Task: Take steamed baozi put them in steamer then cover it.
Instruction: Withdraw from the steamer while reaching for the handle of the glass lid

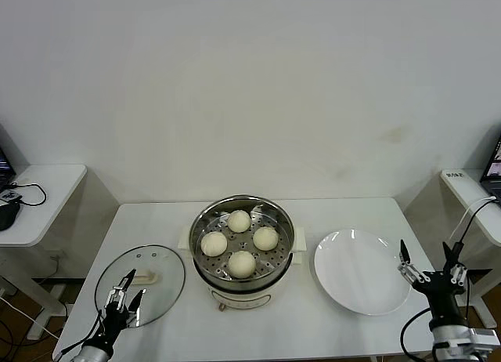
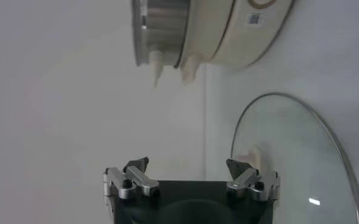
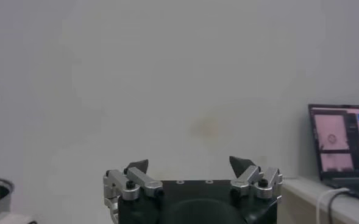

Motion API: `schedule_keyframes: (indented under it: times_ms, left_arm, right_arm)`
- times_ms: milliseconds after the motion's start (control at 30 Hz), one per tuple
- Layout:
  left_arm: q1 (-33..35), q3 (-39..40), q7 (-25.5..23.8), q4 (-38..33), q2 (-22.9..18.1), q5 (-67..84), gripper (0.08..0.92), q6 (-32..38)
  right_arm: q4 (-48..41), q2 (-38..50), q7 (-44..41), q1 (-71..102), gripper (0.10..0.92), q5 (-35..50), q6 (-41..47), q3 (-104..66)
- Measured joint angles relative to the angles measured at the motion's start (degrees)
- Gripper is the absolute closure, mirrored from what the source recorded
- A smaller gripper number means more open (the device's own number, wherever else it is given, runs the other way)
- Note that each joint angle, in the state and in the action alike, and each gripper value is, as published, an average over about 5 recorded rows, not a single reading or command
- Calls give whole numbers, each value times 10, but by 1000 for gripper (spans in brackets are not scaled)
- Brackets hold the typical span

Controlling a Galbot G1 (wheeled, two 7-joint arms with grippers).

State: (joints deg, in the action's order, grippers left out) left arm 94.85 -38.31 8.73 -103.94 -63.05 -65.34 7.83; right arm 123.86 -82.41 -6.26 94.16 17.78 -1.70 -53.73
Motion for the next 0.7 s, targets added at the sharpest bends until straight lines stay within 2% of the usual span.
schedule_keyframes:
  times_ms: [400, 700]
  left_arm:
    - [-71, 17, -2, 88, 31, -3, 177, 4]
    - [-107, 27, -10, 119, 44, 2, 177, 3]
  right_arm:
    - [33, -22, 10, 27, 202, -8, -1, -15]
    - [42, -34, 12, 38, 202, -14, -6, -13]
